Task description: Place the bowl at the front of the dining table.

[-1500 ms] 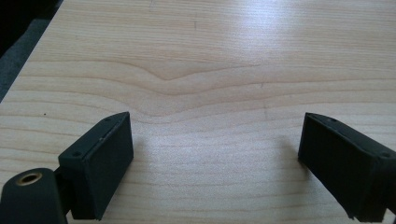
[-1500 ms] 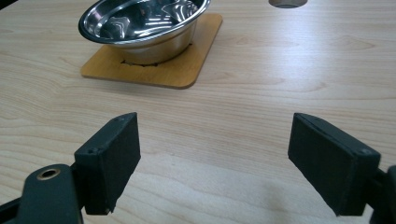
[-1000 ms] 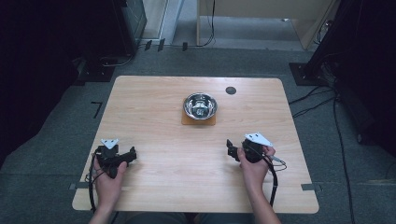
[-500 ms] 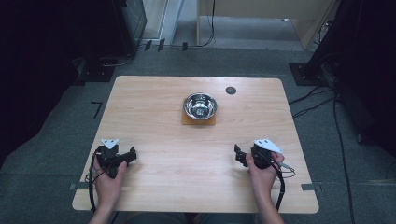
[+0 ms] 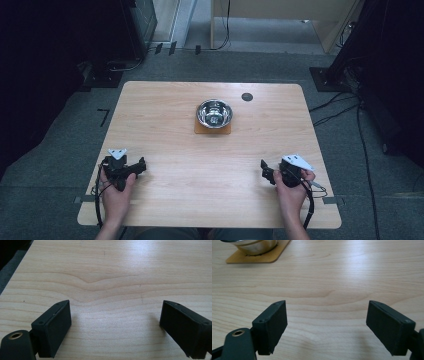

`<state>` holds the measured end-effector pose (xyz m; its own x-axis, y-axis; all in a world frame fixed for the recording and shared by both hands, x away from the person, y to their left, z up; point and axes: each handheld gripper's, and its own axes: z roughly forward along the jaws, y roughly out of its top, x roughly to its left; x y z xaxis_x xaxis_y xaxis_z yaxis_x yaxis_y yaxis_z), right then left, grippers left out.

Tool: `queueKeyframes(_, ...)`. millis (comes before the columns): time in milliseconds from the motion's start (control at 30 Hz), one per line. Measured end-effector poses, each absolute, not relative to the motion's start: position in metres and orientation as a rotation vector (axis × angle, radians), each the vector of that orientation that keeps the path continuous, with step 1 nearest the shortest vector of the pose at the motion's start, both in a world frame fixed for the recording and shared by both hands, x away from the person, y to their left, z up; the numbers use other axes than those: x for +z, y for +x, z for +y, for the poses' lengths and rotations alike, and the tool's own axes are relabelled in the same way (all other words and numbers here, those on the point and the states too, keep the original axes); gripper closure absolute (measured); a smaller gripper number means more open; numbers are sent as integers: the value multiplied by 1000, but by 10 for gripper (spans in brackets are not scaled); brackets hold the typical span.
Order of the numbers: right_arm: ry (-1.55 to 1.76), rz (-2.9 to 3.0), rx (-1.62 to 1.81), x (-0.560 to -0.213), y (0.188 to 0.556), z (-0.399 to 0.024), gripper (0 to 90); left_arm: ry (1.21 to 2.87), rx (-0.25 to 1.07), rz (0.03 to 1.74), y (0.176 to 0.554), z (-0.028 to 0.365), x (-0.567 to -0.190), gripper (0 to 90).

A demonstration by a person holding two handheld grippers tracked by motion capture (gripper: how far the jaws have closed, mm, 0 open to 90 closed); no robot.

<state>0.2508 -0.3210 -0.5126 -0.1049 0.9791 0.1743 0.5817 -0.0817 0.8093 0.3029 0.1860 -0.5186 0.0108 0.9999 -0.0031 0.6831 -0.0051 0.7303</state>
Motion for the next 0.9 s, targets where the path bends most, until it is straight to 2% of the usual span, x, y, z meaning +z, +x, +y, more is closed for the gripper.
queueKeyframes(900, 1745, 1682, 981, -522, 225, -356, 171, 1744, 746, 1728, 303, 186, -519, 100)
